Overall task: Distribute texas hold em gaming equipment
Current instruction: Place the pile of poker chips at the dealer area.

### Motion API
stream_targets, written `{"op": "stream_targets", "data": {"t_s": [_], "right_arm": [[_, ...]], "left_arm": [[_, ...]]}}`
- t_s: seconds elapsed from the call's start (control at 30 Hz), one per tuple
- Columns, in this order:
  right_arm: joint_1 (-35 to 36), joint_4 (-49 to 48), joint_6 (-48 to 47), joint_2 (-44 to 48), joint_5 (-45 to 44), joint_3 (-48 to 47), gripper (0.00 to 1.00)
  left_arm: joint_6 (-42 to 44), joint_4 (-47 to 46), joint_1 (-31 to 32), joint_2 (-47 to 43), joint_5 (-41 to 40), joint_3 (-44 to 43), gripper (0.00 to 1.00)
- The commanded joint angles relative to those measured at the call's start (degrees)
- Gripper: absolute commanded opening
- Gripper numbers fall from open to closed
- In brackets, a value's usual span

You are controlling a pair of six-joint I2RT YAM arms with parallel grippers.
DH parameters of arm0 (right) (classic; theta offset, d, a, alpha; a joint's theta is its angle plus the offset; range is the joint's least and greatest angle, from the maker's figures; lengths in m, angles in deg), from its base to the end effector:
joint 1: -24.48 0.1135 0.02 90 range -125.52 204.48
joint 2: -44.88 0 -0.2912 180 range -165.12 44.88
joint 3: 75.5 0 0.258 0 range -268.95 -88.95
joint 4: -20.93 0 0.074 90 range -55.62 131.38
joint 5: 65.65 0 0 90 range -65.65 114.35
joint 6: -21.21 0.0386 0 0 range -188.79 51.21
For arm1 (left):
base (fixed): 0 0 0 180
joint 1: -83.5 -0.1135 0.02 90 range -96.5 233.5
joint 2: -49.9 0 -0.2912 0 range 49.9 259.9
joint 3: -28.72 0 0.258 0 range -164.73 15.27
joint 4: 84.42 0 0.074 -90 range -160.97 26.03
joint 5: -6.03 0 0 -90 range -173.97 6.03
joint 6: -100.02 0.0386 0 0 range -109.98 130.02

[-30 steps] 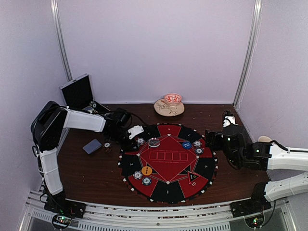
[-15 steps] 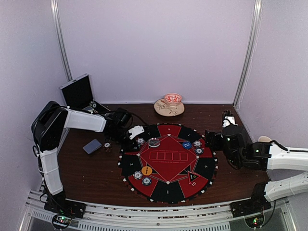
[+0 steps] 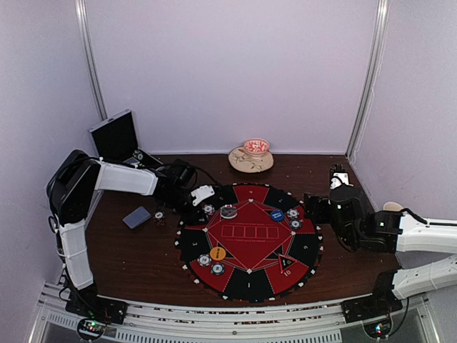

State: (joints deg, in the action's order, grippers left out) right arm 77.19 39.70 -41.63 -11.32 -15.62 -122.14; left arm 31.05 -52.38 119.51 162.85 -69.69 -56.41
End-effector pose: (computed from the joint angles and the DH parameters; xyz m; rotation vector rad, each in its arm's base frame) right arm 0.1431 0.1470 0.2635 -0.0179 1.9481 0.1986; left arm 0.3323 -0.2533 0.1649 1.3296 2.2616 -0.4177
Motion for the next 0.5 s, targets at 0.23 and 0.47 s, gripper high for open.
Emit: {"op": "stream_targets", "data": {"t_s": [0.23, 0.47], "right_arm": [[0.22, 0.13, -0.43, 0.43, -0.25, -1.06, 0.99], [0.21, 0.04, -0.35, 1.05, 0.32, -0.99, 0.99]], "left_arm": [[1.30, 1.10, -0.35, -3.82, -0.42, 0.58, 0.53], [3.96, 4.45, -3.01, -11.59, 1.08, 2.11, 0.59]]}}
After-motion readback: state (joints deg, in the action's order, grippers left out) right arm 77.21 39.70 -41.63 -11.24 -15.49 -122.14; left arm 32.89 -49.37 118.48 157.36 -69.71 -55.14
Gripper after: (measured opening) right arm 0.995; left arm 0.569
